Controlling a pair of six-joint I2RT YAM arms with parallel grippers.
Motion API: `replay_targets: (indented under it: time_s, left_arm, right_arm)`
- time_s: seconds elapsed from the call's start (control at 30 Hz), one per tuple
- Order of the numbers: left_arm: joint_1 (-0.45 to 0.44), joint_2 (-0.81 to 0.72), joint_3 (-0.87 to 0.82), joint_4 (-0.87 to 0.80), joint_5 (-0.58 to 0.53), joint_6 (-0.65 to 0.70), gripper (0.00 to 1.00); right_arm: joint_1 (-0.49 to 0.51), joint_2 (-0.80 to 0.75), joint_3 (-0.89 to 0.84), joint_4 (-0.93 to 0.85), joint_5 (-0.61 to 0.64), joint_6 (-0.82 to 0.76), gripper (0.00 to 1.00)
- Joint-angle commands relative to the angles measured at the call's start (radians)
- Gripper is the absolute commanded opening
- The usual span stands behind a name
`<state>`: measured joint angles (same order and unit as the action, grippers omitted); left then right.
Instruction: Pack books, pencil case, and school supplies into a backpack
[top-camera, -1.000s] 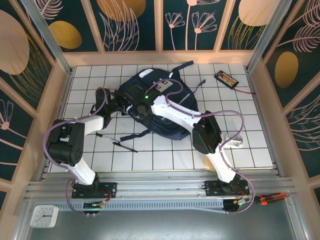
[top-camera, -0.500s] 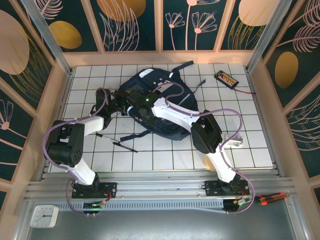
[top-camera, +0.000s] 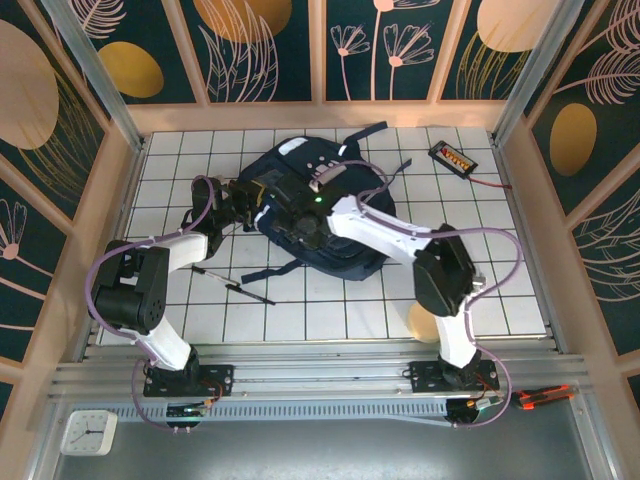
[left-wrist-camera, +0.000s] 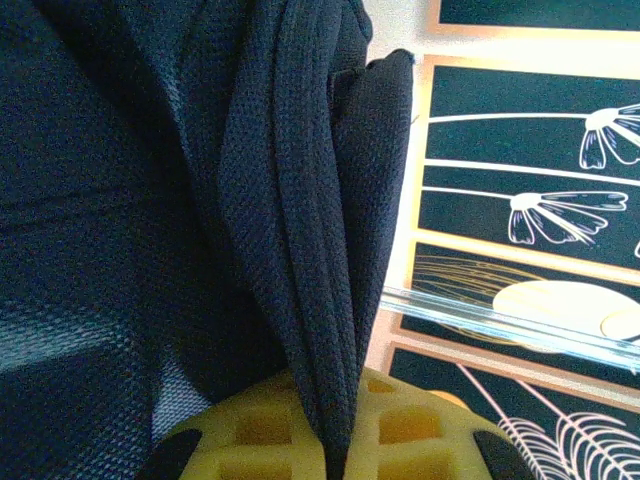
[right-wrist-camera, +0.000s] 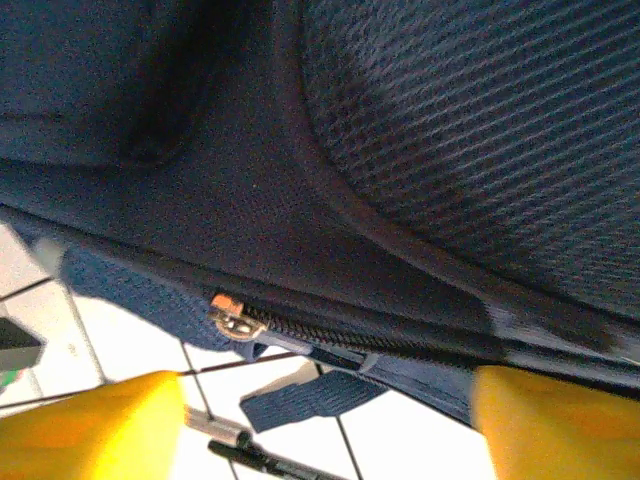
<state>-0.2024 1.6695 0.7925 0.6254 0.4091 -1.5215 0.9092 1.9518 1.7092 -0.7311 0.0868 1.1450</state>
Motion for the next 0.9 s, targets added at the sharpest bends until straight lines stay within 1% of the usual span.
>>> replay_targets:
  time_s: [0.0,0.17,0.23,0.33,0.37,0.43,0.5,0.63,0.87]
  left_arm:
    - [-0.009,-0.047,0.023,0.12,0.047,-0.056,0.0]
    - [-0.009,-0.041,0.02,0.12,0.045,-0.053,0.0]
    - [-0.008,-0.039,0.02,0.12,0.047,-0.053,0.0]
    - [-0.009,-0.034,0.025,0.117,0.049,-0.049,0.0]
    - [-0.009,-0.033,0.026,0.117,0.049,-0.049,0.0]
    - [-0.009,-0.03,0.027,0.117,0.051,-0.049,0.0]
    - [-0.009,-0.027,0.027,0.12,0.05,-0.051,0.0]
    - [-0.009,-0.025,0.027,0.12,0.045,-0.052,0.0]
    - [-0.008,-0.028,0.03,0.115,0.036,-0.049,0.0]
  right_arm:
    - [-0.017,-0.041,-0.032,0.094,-0.022,-0.031,0.99]
    - [-0.009,0.043,0.083,0.029,-0.016,-0.074,0.98]
    - [-0.007,0.101,0.157,-0.019,-0.017,-0.1,0.82]
    - [0.0,0.177,0.273,-0.111,0.008,-0.131,0.63]
    - [0.005,0.197,0.308,-0.133,0.019,-0.138,0.59]
    - [0.009,0.223,0.356,-0.174,0.036,-0.146,0.55]
    - [0.012,0.246,0.389,-0.21,0.043,-0.15,0.53]
    - [0.014,0.262,0.398,-0.266,0.051,-0.138,0.51]
    - [0.037,0.219,0.4,-0.342,0.082,-0.081,0.5]
